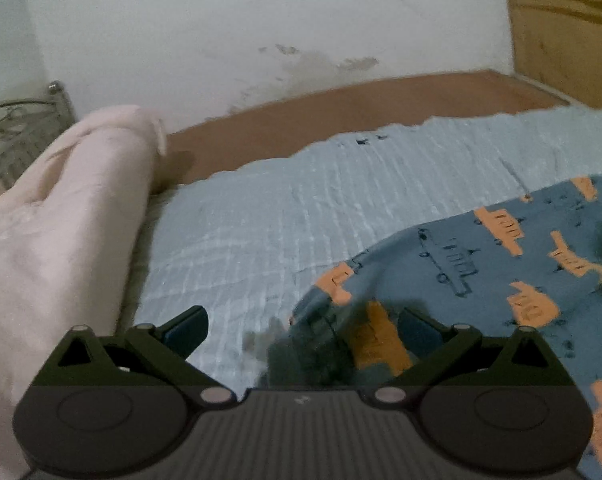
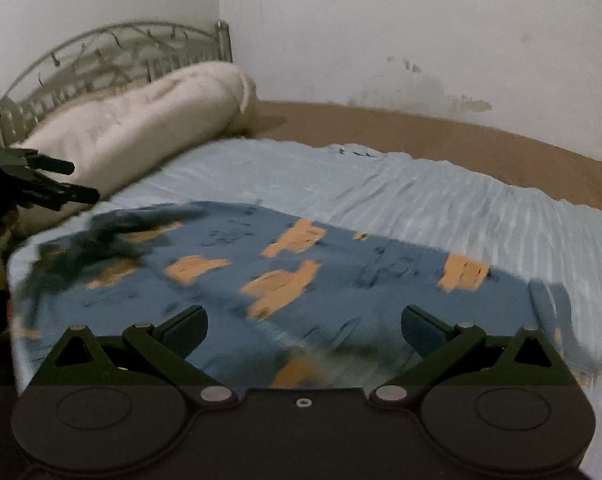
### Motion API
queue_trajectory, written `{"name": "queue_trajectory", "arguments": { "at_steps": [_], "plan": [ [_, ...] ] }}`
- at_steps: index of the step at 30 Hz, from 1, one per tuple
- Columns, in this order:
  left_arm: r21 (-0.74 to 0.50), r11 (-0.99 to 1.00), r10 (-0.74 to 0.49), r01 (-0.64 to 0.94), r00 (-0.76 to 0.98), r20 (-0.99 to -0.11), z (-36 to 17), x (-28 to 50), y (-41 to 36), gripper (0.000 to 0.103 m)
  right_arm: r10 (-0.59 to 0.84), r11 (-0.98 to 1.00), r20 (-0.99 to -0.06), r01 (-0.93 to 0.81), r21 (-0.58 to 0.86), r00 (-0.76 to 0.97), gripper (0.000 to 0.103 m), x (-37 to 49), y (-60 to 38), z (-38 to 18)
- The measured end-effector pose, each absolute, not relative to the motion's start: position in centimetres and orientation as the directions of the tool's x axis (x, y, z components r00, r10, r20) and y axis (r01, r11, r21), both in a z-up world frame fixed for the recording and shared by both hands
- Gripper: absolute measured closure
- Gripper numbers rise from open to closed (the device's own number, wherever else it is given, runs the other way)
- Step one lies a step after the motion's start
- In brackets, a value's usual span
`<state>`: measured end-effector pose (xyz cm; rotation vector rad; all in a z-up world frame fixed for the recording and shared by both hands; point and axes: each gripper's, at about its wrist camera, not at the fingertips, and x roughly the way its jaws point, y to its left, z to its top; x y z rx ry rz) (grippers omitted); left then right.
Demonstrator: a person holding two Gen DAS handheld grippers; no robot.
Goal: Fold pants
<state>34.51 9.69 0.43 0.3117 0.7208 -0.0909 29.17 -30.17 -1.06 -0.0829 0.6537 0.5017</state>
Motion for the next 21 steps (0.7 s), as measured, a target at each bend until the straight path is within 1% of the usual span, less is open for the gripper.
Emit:
{"name": "queue_trajectory", "arguments": {
  "at_steps": [4,7,9,13,16,17,18,19,21],
  "plan": [
    [0.245,0.935,-0.015,0.255,0.722,-0.692,-0.8,38.6,10.4,0.001,0.440,0.856,-0.612,-0.512,0.065,0.658,0.001,34.6,-30.8,-1.5],
    [0.214,0.934,-0.059,0.287,0.712,-0.700,-1.6,41.4,11.0,0.001,0.440,0.843,-0.614,-0.536,0.033,0.655,0.001,37.7,-30.5,-2.2],
    [0.187,0.938,-0.071,0.293,0.689,-0.721,-2.3,43.1,11.4,0.001,0.444,0.841,-0.614,-0.540,0.035,0.652,0.001,39.6,-30.4,-2.8],
    [0.150,0.942,-0.083,0.299,0.643,-0.761,-3.9,46.3,11.8,0.001,0.438,0.842,-0.647,-0.536,0.053,0.624,0.001,44.0,-29.9,-4.1],
    [0.098,0.937,-0.133,0.334,0.604,-0.786,-4.8,47.2,12.1,0.008,0.445,0.831,-0.683,-0.551,0.074,0.579,0.001,46.8,-29.2,-4.8],
    [0.080,0.935,-0.147,0.344,0.585,-0.798,-5.1,47.4,12.2,0.012,0.456,0.825,-0.693,-0.558,0.093,0.559,0.001,47.6,-28.9,-5.1],
    [0.067,0.933,-0.157,0.354,0.566,-0.809,-5.4,47.7,12.2,0.016,0.468,0.816,-0.700,-0.569,0.108,0.540,0.003,48.1,-28.6,-5.3],
    [0.059,0.930,-0.160,0.362,0.547,-0.821,-5.7,47.9,12.1,0.019,0.477,0.805,-0.707,-0.582,0.113,0.522,0.008,48.6,-28.1,-5.6],
    [0.044,0.925,-0.173,0.376,0.524,-0.834,-6.1,48.0,12.1,0.029,0.484,0.784,-0.725,-0.611,0.110,0.491,0.013,49.2,-27.2,-6.1]
  ]
}}
